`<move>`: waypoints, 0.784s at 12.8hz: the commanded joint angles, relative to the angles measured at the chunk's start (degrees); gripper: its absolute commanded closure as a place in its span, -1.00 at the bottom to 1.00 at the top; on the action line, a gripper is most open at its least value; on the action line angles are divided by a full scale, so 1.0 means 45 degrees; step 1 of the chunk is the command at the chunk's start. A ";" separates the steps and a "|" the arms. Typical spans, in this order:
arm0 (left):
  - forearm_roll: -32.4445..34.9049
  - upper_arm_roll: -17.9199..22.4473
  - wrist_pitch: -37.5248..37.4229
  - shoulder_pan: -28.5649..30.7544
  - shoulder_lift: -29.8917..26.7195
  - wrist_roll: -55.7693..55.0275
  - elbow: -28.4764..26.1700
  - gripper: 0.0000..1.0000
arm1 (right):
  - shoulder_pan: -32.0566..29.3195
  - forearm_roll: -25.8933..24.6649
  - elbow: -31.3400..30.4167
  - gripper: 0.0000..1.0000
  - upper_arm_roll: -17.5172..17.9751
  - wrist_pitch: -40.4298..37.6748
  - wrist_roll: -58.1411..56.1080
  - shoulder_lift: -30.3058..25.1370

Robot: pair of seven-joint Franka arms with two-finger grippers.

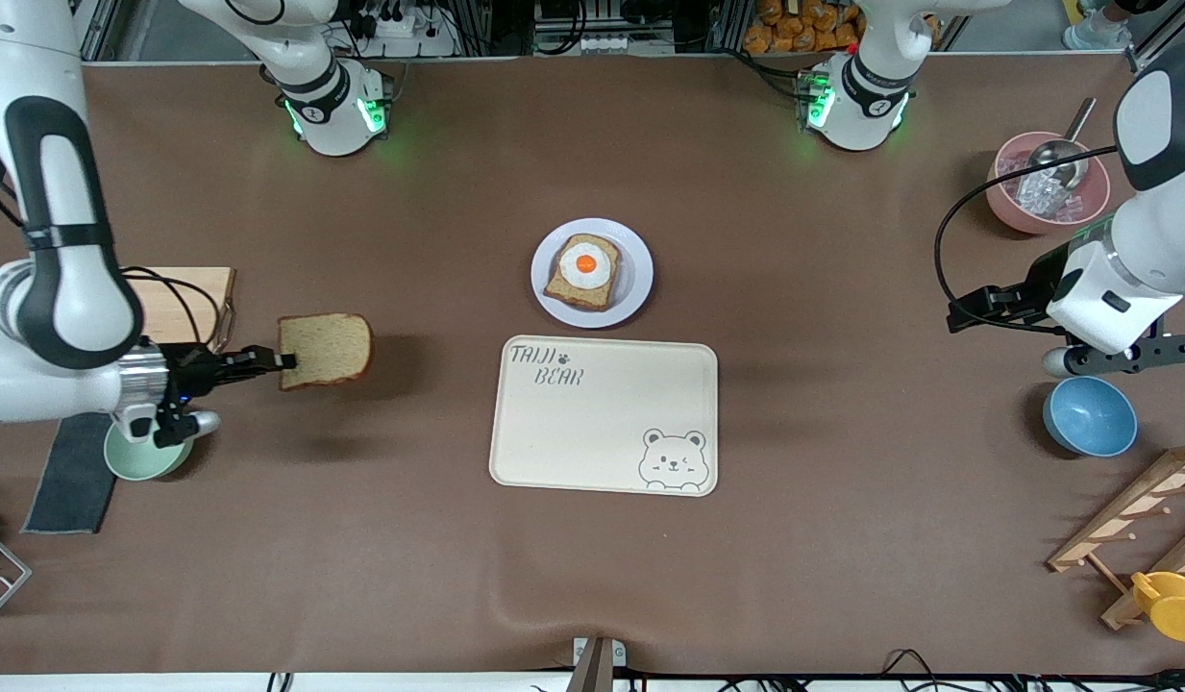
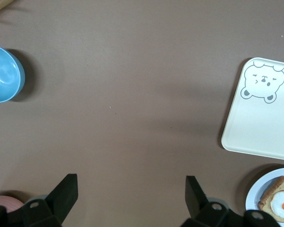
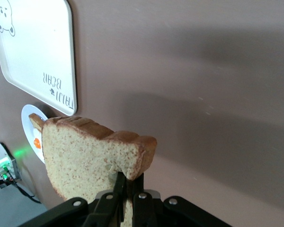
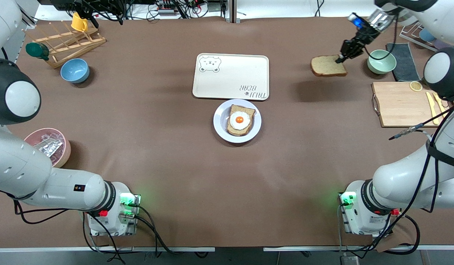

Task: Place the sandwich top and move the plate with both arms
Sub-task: 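Lift the bread slice with the right gripper and carry it toward the plate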

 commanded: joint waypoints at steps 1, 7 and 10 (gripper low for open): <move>-0.0185 -0.0009 0.0076 0.0071 -0.0043 0.0149 -0.0052 -1.00 | 0.0963 0.0268 -0.0374 1.00 -0.0132 0.0415 0.1344 -0.0550; -0.0166 -0.0009 0.0076 0.0052 -0.0023 0.0149 -0.0052 -1.00 | 0.2702 0.1828 -0.1894 1.00 -0.0132 0.2483 0.3083 -0.1019; -0.0185 -0.0009 0.0076 0.0052 -0.0043 0.0149 -0.0052 -1.00 | 0.4065 0.2491 -0.3532 1.00 -0.0132 0.4685 0.3457 -0.1545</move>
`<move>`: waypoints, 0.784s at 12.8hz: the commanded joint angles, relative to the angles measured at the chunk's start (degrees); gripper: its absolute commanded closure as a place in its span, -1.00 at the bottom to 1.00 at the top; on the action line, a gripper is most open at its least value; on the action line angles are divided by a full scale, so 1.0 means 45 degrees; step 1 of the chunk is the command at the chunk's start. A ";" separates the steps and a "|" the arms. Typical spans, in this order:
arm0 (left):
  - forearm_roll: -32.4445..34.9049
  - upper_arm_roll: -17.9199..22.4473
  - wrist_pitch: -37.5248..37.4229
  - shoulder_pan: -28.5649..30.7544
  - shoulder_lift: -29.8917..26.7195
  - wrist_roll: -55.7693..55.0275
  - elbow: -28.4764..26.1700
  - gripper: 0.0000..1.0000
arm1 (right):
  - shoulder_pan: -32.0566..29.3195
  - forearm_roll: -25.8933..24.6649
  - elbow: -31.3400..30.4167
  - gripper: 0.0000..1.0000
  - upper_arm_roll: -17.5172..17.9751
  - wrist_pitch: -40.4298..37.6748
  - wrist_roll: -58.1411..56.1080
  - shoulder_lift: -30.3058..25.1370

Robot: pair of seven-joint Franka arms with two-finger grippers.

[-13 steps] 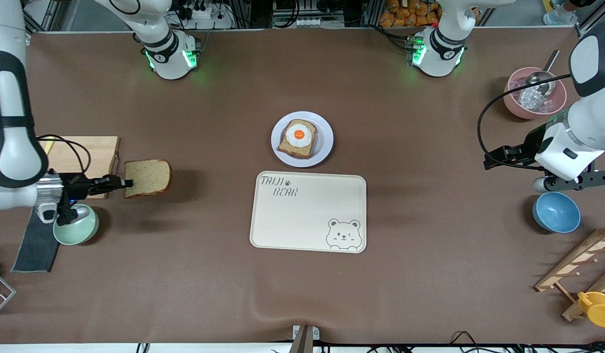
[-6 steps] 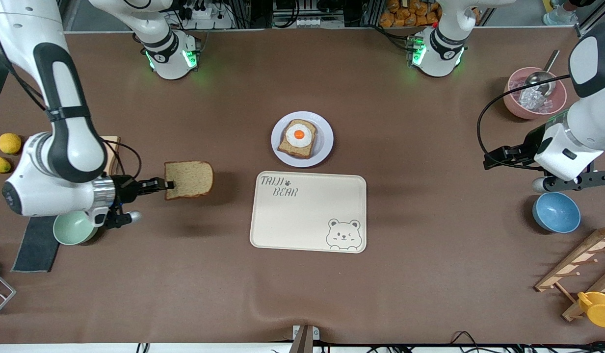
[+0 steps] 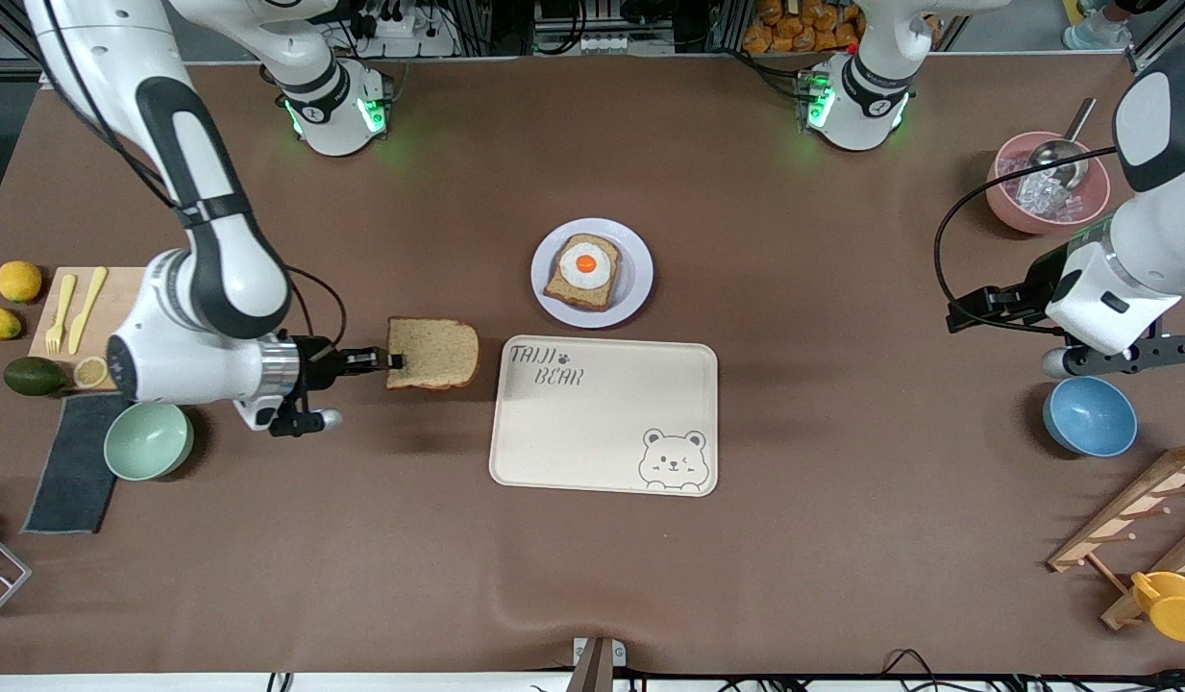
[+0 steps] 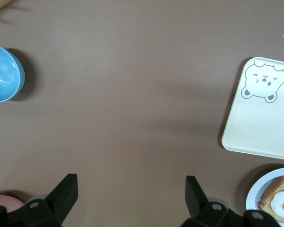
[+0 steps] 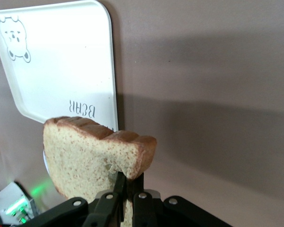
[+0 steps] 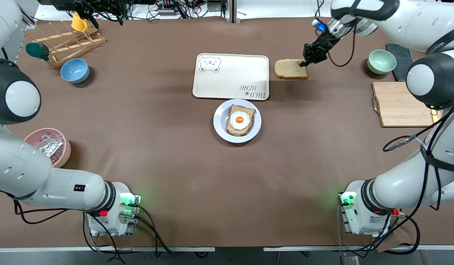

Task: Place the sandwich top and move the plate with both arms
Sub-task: 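Lift the bread slice with the right gripper and carry it toward the plate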

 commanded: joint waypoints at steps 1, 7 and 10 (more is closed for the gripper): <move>-0.0185 -0.0008 0.0076 0.0050 -0.0052 0.0149 -0.0036 -1.00 | 0.1368 0.0940 -0.1966 1.00 -0.0136 0.1817 0.0411 -0.1040; -0.0185 -0.0008 0.0076 0.0050 -0.0032 0.0149 -0.0016 -1.00 | 0.2835 0.1783 -0.2986 1.00 -0.0136 0.2796 0.1227 -0.1529; -0.0185 -0.0008 0.0154 0.0050 -0.0013 0.0149 -0.0153 -1.00 | 0.4531 0.1802 -0.3317 1.00 -0.0155 0.4201 0.2750 -0.1607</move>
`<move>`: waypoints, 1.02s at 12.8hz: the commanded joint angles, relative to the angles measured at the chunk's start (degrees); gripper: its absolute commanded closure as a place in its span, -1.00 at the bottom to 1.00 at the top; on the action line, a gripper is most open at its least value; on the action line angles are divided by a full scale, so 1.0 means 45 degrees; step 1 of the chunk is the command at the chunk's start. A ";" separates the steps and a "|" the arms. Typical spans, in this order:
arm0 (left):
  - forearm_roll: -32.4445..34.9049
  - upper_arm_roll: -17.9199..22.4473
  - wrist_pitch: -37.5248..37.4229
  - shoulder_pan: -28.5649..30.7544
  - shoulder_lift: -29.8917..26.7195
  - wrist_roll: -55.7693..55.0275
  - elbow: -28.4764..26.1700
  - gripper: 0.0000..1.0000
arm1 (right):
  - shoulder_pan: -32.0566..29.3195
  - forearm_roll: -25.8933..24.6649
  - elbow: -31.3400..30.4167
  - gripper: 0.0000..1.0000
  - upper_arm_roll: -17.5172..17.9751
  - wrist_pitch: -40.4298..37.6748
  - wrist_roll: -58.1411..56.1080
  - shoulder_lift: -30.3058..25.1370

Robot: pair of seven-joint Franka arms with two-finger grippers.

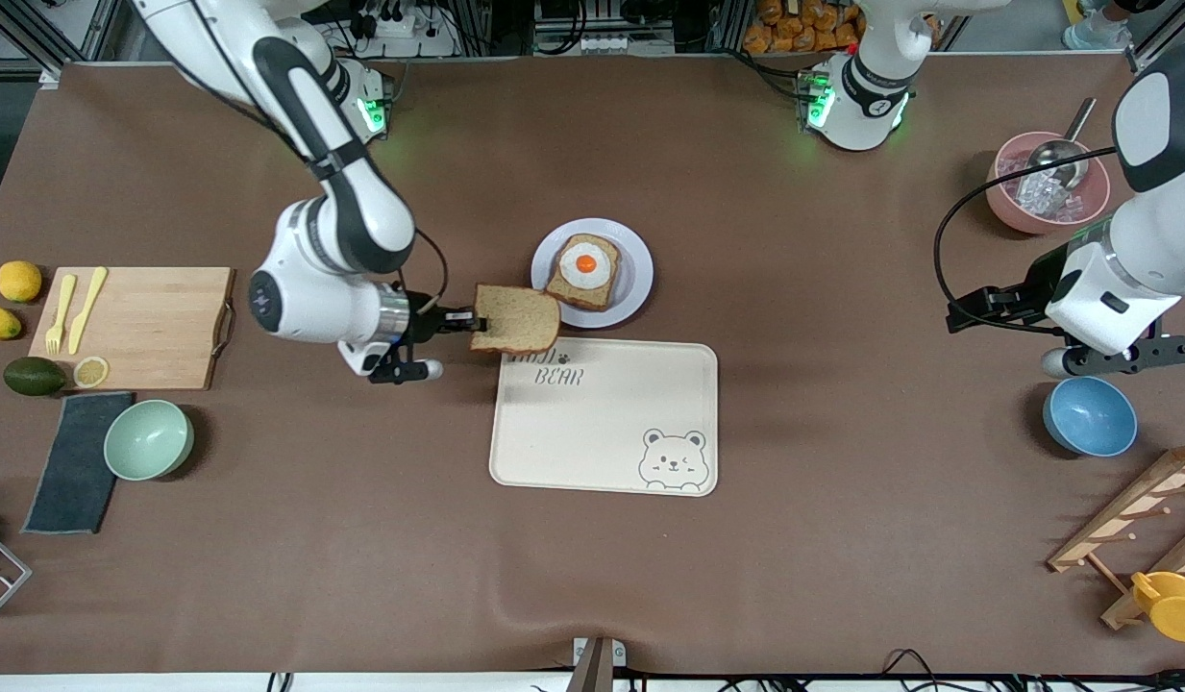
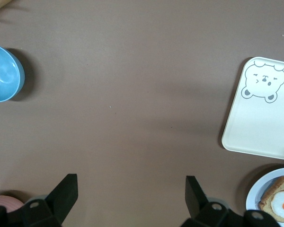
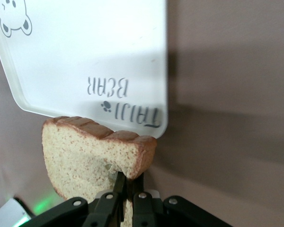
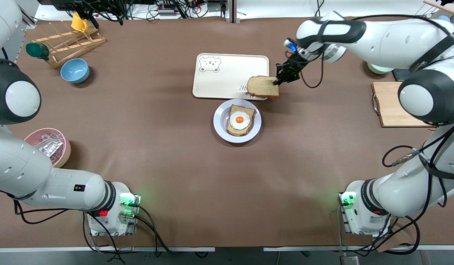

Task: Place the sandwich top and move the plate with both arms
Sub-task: 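Lower the bread slice onto the egg toast and open the right gripper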

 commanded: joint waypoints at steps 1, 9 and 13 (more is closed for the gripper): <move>-0.0185 -0.0008 0.0159 0.0050 -0.0017 0.0149 -0.0170 -1.00 | 0.1300 0.0275 -0.0814 1.00 -0.0138 0.1222 0.0982 -0.0578; -0.0185 -0.0008 0.0393 0.0030 0.0178 0.0149 -0.0209 -1.00 | 0.2803 0.2103 -0.2046 1.00 -0.0137 0.2318 0.0983 -0.1203; -0.0185 -0.0027 0.0432 0.0030 0.0217 0.0149 -0.0327 -1.00 | 0.3587 0.2832 -0.2338 1.00 -0.0137 0.3238 0.0983 -0.1184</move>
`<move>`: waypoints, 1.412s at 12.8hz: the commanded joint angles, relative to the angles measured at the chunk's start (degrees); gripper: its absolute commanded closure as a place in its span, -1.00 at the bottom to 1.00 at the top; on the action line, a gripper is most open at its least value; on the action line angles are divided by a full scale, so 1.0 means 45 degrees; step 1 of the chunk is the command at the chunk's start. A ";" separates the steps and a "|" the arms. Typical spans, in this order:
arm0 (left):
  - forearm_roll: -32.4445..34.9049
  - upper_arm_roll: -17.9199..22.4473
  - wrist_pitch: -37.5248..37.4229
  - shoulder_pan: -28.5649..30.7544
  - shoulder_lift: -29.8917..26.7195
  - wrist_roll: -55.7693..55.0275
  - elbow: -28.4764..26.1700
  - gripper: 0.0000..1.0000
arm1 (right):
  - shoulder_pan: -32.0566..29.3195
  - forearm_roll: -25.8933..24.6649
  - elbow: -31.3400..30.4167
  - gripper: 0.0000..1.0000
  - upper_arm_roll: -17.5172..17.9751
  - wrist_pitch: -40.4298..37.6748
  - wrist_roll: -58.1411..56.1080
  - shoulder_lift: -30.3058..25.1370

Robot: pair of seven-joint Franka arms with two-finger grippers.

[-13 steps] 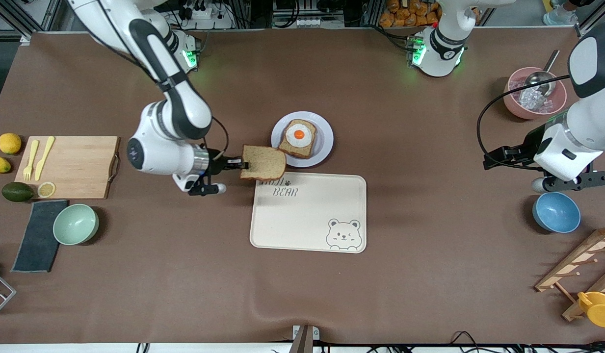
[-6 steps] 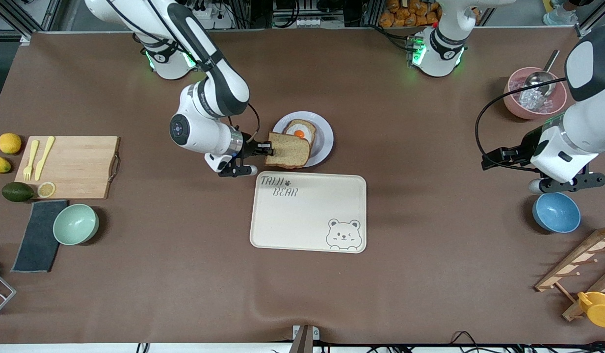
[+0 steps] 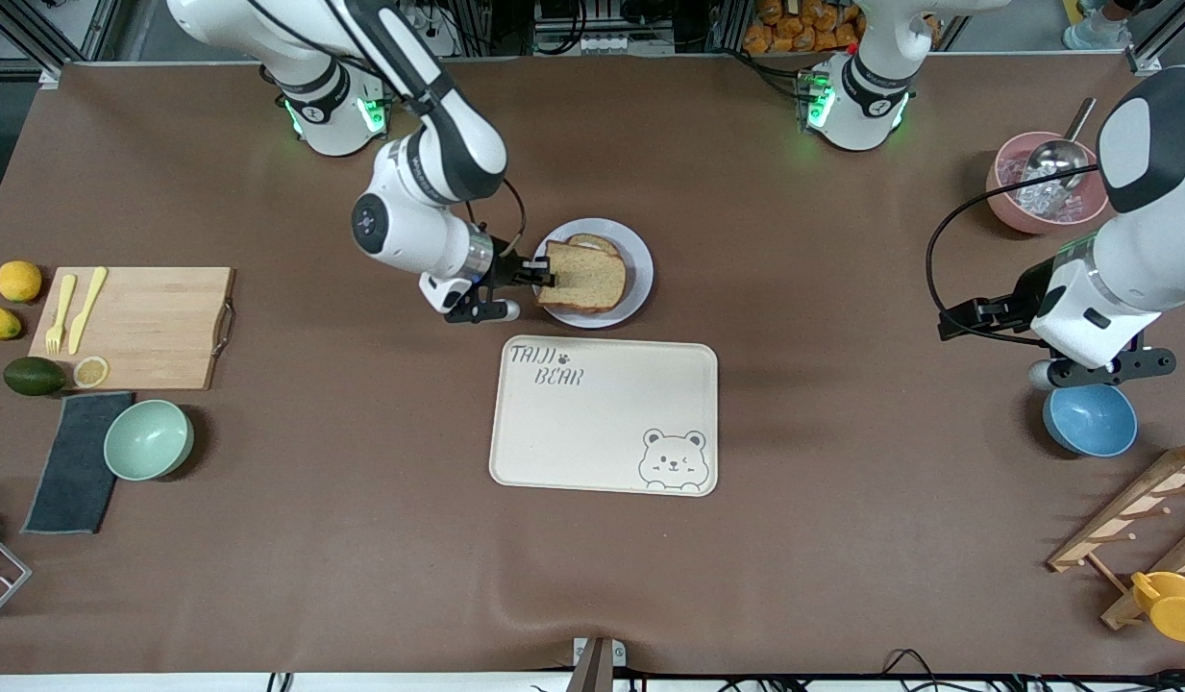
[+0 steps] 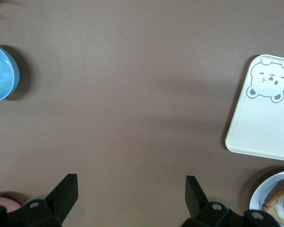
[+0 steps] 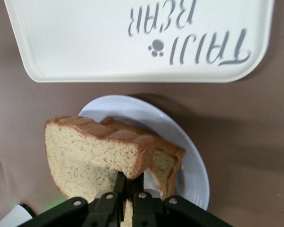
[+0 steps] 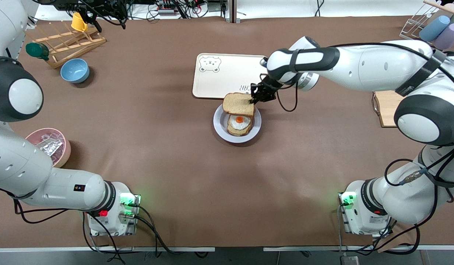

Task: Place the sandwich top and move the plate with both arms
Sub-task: 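Lower the bread slice onto the egg toast and open the right gripper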

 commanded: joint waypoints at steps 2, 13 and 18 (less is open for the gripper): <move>-0.0185 -0.0004 0.0196 0.0011 -0.0078 0.0149 -0.0100 -1.00 | 0.0244 0.0445 -0.0906 1.00 -0.0141 0.0218 0.0015 -0.0736; -0.0185 -0.0004 0.0294 -0.0067 0.0118 0.0149 -0.0139 -1.00 | 0.0615 0.0464 -0.1239 1.00 -0.0141 0.0823 0.0034 -0.0582; -0.0185 -0.0004 0.0294 -0.0009 0.0137 0.0149 -0.0139 -1.00 | 0.1043 0.0794 -0.1180 1.00 -0.0141 0.1195 0.0034 -0.0269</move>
